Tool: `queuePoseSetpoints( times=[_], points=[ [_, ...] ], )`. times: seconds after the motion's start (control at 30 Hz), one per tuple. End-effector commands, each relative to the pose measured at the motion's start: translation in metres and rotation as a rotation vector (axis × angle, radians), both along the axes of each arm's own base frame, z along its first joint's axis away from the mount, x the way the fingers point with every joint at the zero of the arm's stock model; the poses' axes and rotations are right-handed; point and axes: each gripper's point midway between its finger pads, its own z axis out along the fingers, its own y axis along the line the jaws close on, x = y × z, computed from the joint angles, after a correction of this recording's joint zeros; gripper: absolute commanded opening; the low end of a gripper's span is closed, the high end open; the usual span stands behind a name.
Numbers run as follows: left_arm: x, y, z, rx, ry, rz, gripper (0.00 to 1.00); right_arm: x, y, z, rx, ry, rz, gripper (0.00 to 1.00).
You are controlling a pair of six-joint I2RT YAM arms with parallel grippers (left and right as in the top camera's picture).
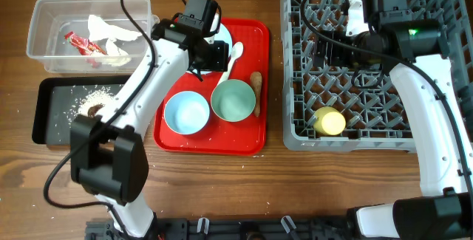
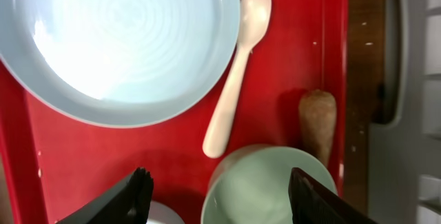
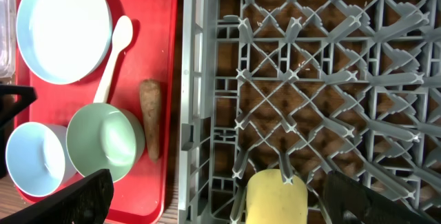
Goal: Sort waste into correct bins and load items into the dishwasher rack
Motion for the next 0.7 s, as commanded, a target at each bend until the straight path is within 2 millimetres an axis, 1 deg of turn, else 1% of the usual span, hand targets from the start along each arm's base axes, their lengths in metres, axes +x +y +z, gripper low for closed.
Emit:
queuePoseSetpoints(
  times=[0.0, 0.07, 0.1, 0.13, 0.23, 0.37, 0.43, 0.47, 0.5, 0.53, 0.6, 0.63, 0.67],
  points=[
    [0.012, -0.005, -0.014, 0.066, -0.044, -0.148, 0.66, 0.002, 0.003, 0.002, 0.012, -0.008, 0.016, 0.99],
    [0.021, -0.009, -0.024, 0.099, -0.076, -0.242, 0.66, 0.002, 0.003, 0.002, 0.013, -0.011, 0.015, 1.0],
    [0.026, -0.008, -0.028, 0.111, -0.085, -0.239, 0.66, 0.002, 0.003, 0.002, 0.013, -0.01, 0.016, 0.99],
    [0.029, -0.008, -0.029, 0.115, -0.095, -0.235, 0.63, 0.002, 0.003, 0.002, 0.013, -0.011, 0.016, 1.0],
    [0.034, -0.01, -0.027, 0.109, -0.118, -0.234, 0.64, 0.003, 0.003, 0.002, 0.013, -0.014, 0.016, 1.0],
    [0.034, -0.009, -0.027, 0.113, -0.122, -0.242, 0.65, 0.006, 0.004, 0.003, 0.016, -0.023, 0.016, 0.99],
    [0.043, 0.001, -0.021, 0.071, -0.118, -0.107, 0.66, 0.011, 0.016, 0.008, 0.08, -0.049, 0.033, 0.99],
    [0.047, 0.006, -0.015, 0.048, -0.113, -0.072, 0.66, 0.016, 0.027, 0.012, 0.127, -0.068, 0.058, 1.0],
    [0.049, 0.01, -0.012, 0.046, -0.114, -0.063, 0.66, 0.019, 0.032, 0.014, 0.147, -0.077, 0.061, 0.99],
    [0.05, 0.013, -0.009, 0.042, -0.109, -0.043, 0.66, 0.023, 0.038, 0.013, 0.163, -0.078, 0.046, 0.99],
    [0.049, 0.015, -0.01, 0.034, -0.095, -0.017, 0.66, 0.027, 0.053, 0.007, 0.167, -0.077, 0.076, 0.99],
    [0.047, 0.016, -0.011, 0.038, -0.086, -0.018, 0.65, 0.03, 0.064, 0.0, 0.181, -0.06, 0.072, 0.99],
    [0.045, 0.016, -0.012, 0.038, -0.076, -0.01, 0.6, 0.034, 0.072, -0.004, 0.195, -0.052, 0.062, 0.98]
  ],
)
